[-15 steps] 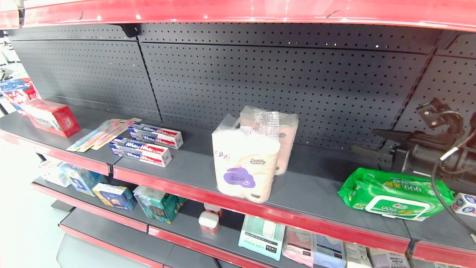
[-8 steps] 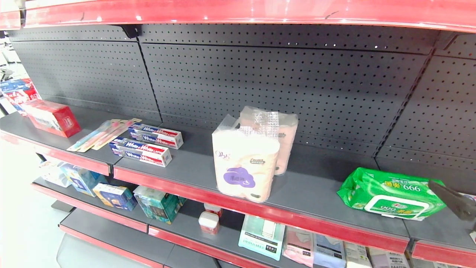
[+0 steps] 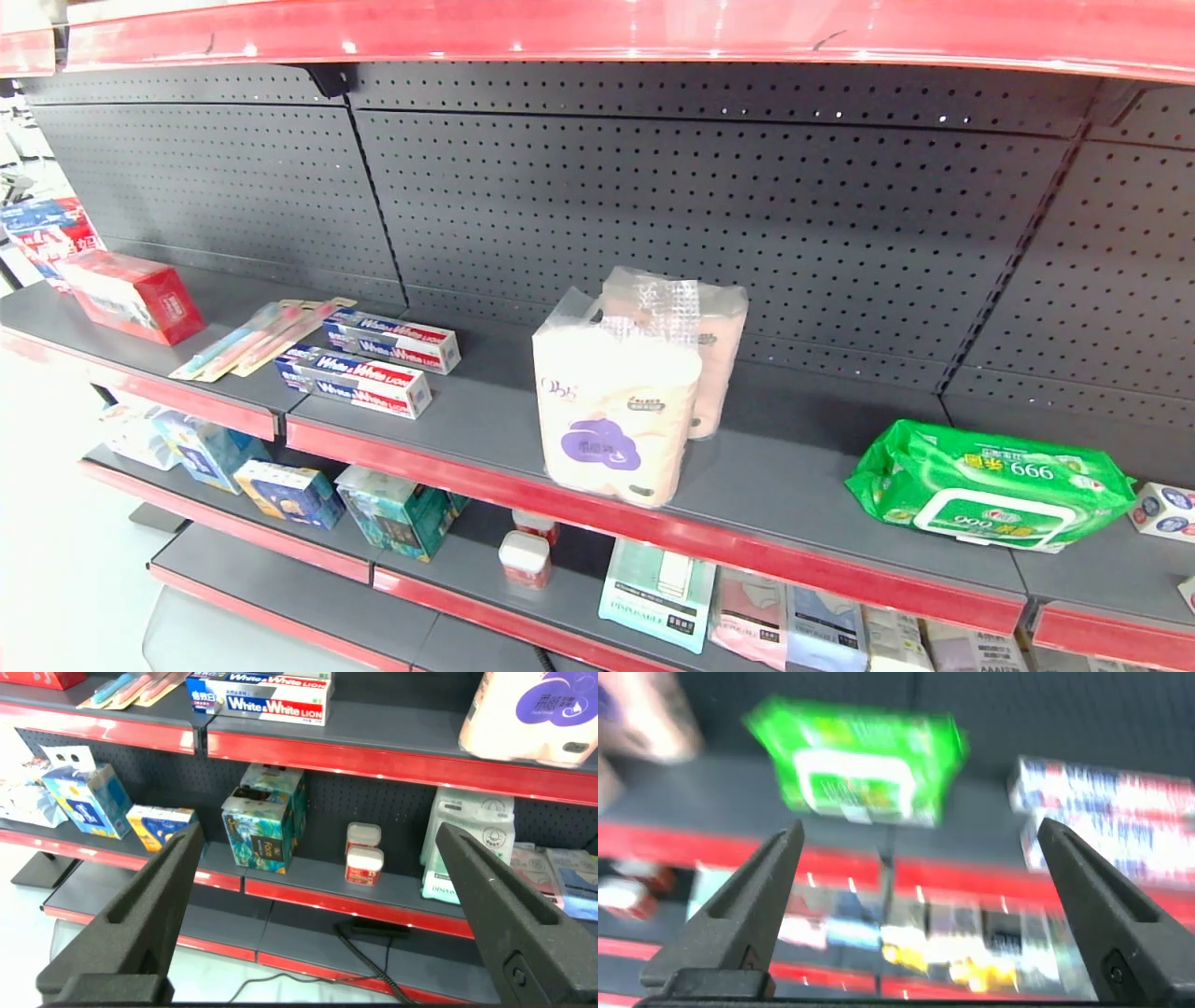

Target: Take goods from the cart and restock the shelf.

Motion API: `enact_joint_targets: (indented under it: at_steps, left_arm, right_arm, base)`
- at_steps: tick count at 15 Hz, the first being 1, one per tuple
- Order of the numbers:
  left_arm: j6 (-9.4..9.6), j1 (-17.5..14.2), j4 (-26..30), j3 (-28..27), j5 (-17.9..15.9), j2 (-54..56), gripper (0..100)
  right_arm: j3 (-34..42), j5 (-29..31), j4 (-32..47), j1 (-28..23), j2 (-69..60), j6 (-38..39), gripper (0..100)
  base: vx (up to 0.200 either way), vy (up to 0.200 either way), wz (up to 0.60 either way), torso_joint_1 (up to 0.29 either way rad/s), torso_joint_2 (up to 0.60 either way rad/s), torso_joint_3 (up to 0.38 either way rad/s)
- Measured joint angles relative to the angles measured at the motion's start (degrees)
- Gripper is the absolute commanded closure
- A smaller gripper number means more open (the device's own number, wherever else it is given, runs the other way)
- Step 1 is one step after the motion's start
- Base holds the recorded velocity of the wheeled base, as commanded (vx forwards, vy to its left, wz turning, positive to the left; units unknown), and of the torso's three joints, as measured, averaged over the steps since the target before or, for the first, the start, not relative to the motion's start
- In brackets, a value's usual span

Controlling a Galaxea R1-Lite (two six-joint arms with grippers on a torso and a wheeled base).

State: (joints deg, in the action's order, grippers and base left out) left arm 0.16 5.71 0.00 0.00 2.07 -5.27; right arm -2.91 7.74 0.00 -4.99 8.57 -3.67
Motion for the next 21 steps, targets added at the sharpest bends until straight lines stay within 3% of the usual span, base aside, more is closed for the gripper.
enact_joint_targets:
  at_steps: [2, 5, 10, 14, 17, 19, 21]
  left_arm:
    - [0.0, 0.0, 0.0, 0.0, 0.0, 0.0, 0]
    - [0.02, 0.0, 0.0, 0.0, 0.02, 0.0, 0]
    - [0.28, 0.0, 0.0, 0.0, -0.07, 0.0, 0]
    - [0.44, 0.0, 0.02, 0.0, -0.16, 0.0, 0]
    - [0.46, 0.0, 0.02, 0.0, -0.16, 0.0, 0]
    - [0.46, 0.0, 0.0, 0.0, -0.16, 0.0, 0]
    - [0.44, 0.0, 0.0, 0.0, -0.16, 0.0, 0]
  right_arm:
    - [1.12, -0.57, -0.1, 1.3, -1.85, 0.3, 0]
    - [1.43, -7.14, -0.05, 5.06, -5.3, 0.2, 0]
    - [1.82, 0.51, -0.73, 5.1, -8.28, 0.94, 0]
    - [1.87, -11.35, -0.71, 5.06, -8.62, -1.06, 0]
    - [2.28, -7.56, -0.35, 4.99, -8.64, 5.58, 0]
    - [2.71, -5.56, -0.02, 4.99, -8.64, 4.32, 0]
    - [2.86, -7.19, -0.07, 4.99, -8.64, 4.05, 0]
  base:
    - [0.0, 0.0, 0.0, 0.0, 0.0, 0.0]
    - [0.0, 0.0, 0.0, 0.0, 0.0, 0.0]
    - [0.0, 0.0, 0.0, 0.0, 0.0, 0.0]
    - [0.0, 0.0, 0.0, 0.0, 0.0, 0.0]
    - [0.0, 0.0, 0.0, 0.0, 0.0, 0.0]
    - [0.0, 0.0, 0.0, 0.0, 0.0, 0.0]
    - [0.0, 0.0, 0.0, 0.0, 0.0, 0.0]
